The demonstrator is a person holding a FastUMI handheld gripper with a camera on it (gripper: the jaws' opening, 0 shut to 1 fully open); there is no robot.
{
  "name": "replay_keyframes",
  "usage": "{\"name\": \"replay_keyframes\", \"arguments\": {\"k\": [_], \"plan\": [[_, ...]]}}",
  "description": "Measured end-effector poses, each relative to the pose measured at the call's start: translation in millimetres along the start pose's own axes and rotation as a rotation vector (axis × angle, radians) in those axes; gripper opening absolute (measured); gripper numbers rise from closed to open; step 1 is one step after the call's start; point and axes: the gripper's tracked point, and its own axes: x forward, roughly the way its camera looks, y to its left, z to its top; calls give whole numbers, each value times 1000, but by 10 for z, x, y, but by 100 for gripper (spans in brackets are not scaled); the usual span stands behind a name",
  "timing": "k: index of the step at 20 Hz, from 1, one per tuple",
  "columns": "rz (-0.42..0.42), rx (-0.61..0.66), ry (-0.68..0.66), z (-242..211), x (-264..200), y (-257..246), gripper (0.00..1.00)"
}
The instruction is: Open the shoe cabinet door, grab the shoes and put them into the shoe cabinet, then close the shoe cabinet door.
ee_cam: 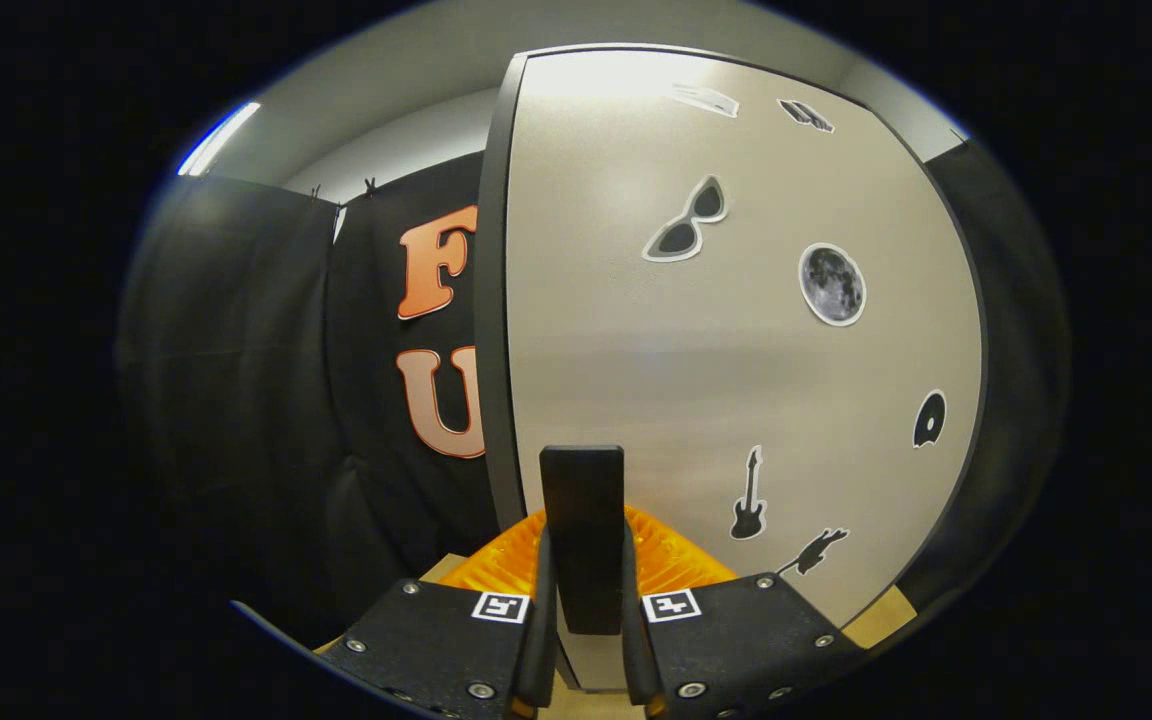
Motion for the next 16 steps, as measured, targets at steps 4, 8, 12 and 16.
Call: {"name": "replay_keyframes", "arguments": {"k": [4,8,12,16], "plan": [[1,-3,-11,19,-53,-8,25],[-40,3,-30,24,-175,-33,25],[-67,-25,-30,8,-328,-75,24],[-101,-27,-36,4,-555,-135,22]]}}
